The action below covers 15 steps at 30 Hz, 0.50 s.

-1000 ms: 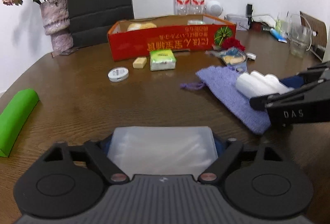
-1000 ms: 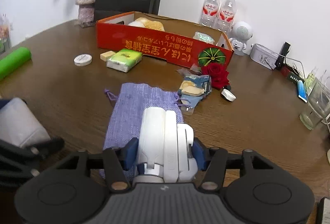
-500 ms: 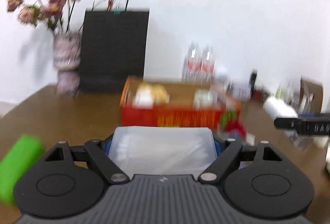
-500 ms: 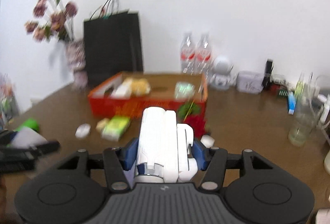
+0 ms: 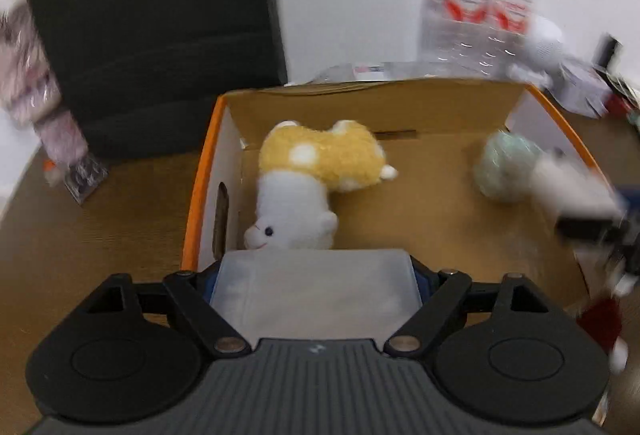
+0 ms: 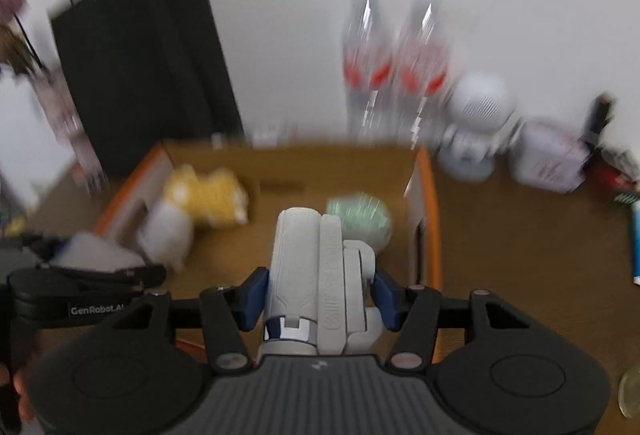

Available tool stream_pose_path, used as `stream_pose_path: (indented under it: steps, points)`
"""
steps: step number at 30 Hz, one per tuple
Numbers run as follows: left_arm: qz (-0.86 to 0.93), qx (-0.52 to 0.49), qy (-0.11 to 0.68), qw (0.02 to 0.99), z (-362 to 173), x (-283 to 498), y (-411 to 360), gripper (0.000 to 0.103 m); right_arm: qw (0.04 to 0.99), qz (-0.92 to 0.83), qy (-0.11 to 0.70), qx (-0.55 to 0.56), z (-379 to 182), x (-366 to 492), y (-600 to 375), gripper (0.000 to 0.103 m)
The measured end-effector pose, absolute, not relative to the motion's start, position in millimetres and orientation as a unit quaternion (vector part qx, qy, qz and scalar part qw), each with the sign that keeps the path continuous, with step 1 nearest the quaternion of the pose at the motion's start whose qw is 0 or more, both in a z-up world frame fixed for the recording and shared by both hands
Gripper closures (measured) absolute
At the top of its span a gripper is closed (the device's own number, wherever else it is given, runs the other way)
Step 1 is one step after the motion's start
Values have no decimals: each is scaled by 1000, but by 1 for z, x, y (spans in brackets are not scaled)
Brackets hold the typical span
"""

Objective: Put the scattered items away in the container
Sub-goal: 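Lower the container and gadget into the box and open both tools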

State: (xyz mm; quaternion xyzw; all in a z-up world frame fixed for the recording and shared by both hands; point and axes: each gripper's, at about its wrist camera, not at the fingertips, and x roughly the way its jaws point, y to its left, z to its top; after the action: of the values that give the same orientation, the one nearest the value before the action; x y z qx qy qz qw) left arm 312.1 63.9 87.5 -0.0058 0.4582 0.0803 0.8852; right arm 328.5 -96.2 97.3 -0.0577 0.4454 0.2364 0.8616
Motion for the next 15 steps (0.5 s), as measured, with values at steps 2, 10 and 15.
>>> stream_pose_path:
  steps: [2,10,15]
  points:
    - [88,-3,471,878,75,325,64,19,855,221,464,-73,82,343,-85,49]
    - [111,64,456,881,62,319,55,10,865,183,459,-86,54,356,-76,44]
    - [118,2,393,912,128,295,68,0,875,197,440,-44,94,349,-90,41]
